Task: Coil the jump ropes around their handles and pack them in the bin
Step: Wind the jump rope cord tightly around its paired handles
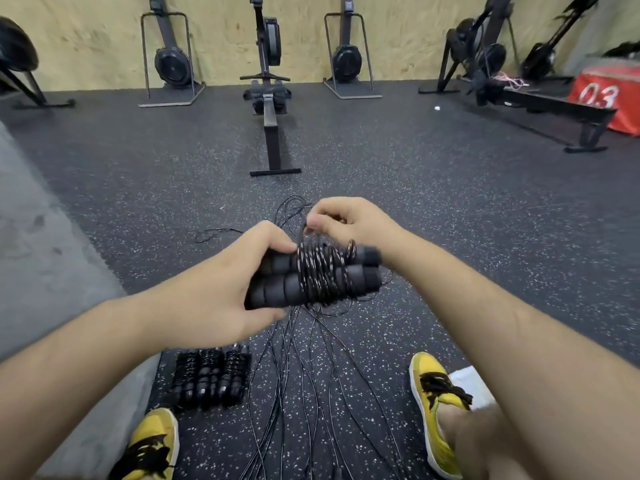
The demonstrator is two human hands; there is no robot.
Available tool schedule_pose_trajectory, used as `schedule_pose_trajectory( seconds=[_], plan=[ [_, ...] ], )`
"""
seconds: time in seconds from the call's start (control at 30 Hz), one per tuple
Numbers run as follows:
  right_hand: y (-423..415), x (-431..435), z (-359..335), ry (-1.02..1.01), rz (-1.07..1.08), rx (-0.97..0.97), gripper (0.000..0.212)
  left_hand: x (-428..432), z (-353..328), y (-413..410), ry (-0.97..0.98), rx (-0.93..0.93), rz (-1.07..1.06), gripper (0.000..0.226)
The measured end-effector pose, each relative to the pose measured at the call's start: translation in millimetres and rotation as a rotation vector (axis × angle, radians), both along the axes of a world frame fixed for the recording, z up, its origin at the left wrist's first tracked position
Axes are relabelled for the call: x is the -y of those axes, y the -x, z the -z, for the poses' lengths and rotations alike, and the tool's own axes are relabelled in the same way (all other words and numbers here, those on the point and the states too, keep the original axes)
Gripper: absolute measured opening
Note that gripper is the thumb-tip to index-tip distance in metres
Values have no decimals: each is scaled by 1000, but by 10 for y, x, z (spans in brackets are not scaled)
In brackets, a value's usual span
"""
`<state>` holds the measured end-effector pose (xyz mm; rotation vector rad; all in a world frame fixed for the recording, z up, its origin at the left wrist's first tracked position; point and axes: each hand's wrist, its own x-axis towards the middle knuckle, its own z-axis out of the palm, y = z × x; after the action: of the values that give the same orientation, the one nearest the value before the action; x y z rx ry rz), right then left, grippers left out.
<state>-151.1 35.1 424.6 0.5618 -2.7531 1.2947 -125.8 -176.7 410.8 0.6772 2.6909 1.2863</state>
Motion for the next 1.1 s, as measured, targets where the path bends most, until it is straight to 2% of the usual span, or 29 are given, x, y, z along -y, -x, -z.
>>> schedule_pose_trajectory(
  seconds=[0.03,0.07,0.1,0.17,0.27,0.37,0.53,0.67,0.73,0.8,0.9,0.93,1.0,1.03,1.1],
  plan=[
    [-26,5,40,58,-19,113,12,21,7,-78,-79,-92,7,65],
    [-92,38,79,-14,-45,228,14,58,19,-134,-175,-151,30,69],
    [-166,108,149,-182,-56,305,18,130,-22,-225,-163,-220,79,70],
    [-302,352,327,-386,-93,304,26,313,-89,-255,-14,-284,137,65],
    [-506,744,428,-354,-183,289,26,473,-1,64,186,-381,67,60],
    [-671,823,294,-433,-218,266,28,578,112,219,309,-365,32,58],
    [-786,619,-166,-522,-170,104,34,543,202,264,442,-427,-1,50],
    [-580,422,-299,-707,-29,-322,30,445,206,155,463,-431,105,49],
    [-381,276,-278,-631,-8,-389,26,374,177,63,420,-387,174,53],
    [-159,144,-188,-477,-5,-323,18,288,117,-55,336,-331,230,54],
    [-4,-15,-93,46,-130,89,6,201,19,-223,159,-247,280,62],
    [-39,-40,-75,140,-168,231,8,185,-7,-265,103,-219,286,68],
    [-113,36,1,72,-156,397,25,166,-30,-309,16,-149,254,80],
    [-165,126,44,-20,-123,399,33,155,-25,-307,-16,-139,205,80],
    [-251,378,155,1,-78,297,34,117,-38,-266,-73,-168,21,65]
  ],
)
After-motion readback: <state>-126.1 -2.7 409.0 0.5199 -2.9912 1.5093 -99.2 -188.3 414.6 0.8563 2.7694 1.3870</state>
